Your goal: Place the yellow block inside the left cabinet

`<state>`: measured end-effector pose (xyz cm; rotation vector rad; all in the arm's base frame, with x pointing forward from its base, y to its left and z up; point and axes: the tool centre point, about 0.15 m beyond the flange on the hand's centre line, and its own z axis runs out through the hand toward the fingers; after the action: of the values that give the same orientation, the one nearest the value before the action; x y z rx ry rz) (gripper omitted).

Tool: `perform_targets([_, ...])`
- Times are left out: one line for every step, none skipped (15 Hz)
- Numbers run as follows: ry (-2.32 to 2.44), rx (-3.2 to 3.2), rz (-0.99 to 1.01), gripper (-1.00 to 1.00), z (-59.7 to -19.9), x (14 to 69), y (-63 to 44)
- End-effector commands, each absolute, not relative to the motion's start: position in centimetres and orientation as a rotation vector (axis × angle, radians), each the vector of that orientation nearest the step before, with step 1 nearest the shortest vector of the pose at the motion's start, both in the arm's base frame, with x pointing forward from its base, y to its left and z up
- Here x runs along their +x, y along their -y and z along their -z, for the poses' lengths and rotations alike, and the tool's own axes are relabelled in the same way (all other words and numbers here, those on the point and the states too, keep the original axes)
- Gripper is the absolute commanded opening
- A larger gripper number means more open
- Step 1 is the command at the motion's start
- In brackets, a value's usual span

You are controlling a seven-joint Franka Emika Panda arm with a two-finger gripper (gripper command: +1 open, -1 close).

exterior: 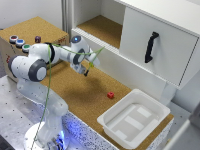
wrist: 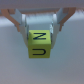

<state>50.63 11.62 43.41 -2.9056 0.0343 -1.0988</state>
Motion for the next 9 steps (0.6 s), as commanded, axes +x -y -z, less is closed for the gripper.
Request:
perform_targets([0.137, -2.927, 1.076, -1.0, -51.4, 62.2, -16.8])
perform_targets([0.18, -2.931, 1.059, -1.0, -51.8, 63.8, -17.7])
perform_targets([0.188, -2.924, 1.049, -1.0, -51.9, 65.0, -18.2])
perform_targets([0.211, -2.935, 1.038, -1.0, -51.7, 66.2, -19.0])
perform_targets([0.222, -2.936, 1.019, -1.0, -51.2, 67.3, -19.9])
perform_targets([0.219, -2.958, 1.01, -1.0, -50.5, 68.2, -20.4])
perform_targets([0.204, -2.965, 0.984, -1.0, -49.7, 69.0, -20.7])
perform_targets([0.189, -2.994, 0.985, -1.0, -48.9, 69.4, -20.9])
perform_targets([0.171, -3.022, 0.994, -1.0, -48.3, 69.5, -21.0])
